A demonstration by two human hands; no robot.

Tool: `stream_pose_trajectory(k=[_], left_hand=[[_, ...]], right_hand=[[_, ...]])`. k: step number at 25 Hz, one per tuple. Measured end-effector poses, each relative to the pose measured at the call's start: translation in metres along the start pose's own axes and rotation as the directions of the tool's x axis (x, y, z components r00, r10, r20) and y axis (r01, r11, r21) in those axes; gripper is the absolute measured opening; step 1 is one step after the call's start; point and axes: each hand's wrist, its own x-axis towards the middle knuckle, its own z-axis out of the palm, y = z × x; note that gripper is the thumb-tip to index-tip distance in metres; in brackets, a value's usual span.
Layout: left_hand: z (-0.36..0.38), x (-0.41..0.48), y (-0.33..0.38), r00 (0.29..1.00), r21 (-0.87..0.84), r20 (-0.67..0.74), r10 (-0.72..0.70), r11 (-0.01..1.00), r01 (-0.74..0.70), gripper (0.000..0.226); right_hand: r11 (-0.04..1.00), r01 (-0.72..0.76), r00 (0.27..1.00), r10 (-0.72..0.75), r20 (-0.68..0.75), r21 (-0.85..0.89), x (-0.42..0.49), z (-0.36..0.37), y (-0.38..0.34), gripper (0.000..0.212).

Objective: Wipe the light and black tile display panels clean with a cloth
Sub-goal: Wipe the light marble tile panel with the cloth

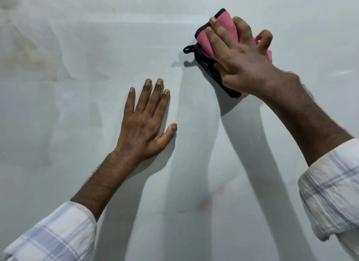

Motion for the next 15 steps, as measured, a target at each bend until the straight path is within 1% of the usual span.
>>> stream_pose_trajectory(k=[2,4,6,7,8,9,10,11,12,13,14,15], left_hand=[[0.0,0.0,-0.001,1.0,-0.003,0.007,0.0,1.0,0.0,0.077],[0.0,0.0,-0.001,1.0,0.005,0.012,0.004,1.0,-0.004,0.077],[0.0,0.0,-0.001,1.0,0.013,0.016,0.001,1.0,-0.001,0.078],[0.0,-0.001,0.0,1.0,0.015,0.023,0.001,1.0,-0.001,0.078],[0.0,-0.001,0.0,1.0,0.016,0.027,0.003,1.0,-0.004,0.078],[-0.001,0.0,0.0,1.0,0.018,0.026,0.004,1.0,-0.004,0.078],[-0.002,0.0,0.0,1.0,0.017,0.024,0.003,1.0,-0.004,0.078],[-0.002,0.001,0.0,1.0,0.009,0.022,0.005,1.0,-0.006,0.077],[-0.003,0.0,-0.001,1.0,-0.001,0.022,0.008,1.0,-0.008,0.077],[-0.002,-0.001,-0.002,1.0,-0.006,0.023,0.009,1.0,-0.009,0.077],[-0.001,-0.001,-0.003,1.0,-0.009,0.021,0.012,1.0,-0.012,0.078],[-0.001,-0.002,-0.003,1.0,-0.014,0.017,0.014,1.0,-0.014,0.078]], right_hand=[[0.986,-0.075,0.993,0.059,0.107,0.148,-0.002,0.001,-0.013,0.091],[0.928,-0.089,0.986,0.031,0.163,0.361,-0.006,0.0,-0.017,0.094],[0.818,-0.107,0.984,0.008,0.175,0.566,-0.01,-0.002,-0.02,0.1],[0.772,-0.128,0.986,0.031,0.165,0.623,-0.012,-0.001,-0.023,0.103],[0.759,-0.145,0.988,0.074,0.137,0.634,-0.012,0.003,-0.027,0.103],[0.807,-0.145,0.989,0.122,0.078,0.573,-0.012,0.007,-0.031,0.099],[0.891,-0.132,0.987,0.158,-0.023,0.435,-0.012,0.013,-0.034,0.092],[0.962,-0.11,0.978,0.15,-0.144,0.251,-0.013,0.021,-0.034,0.085],[0.991,-0.077,0.966,0.1,-0.239,0.107,-0.015,0.029,-0.028,0.078],[0.999,-0.032,0.953,0.041,-0.301,0.033,-0.014,0.034,-0.019,0.073],[1.0,-0.01,0.941,0.017,-0.337,0.024,-0.011,0.034,-0.007,0.07],[0.998,-0.035,0.936,0.051,-0.349,0.051,-0.008,0.032,0.0,0.068]])
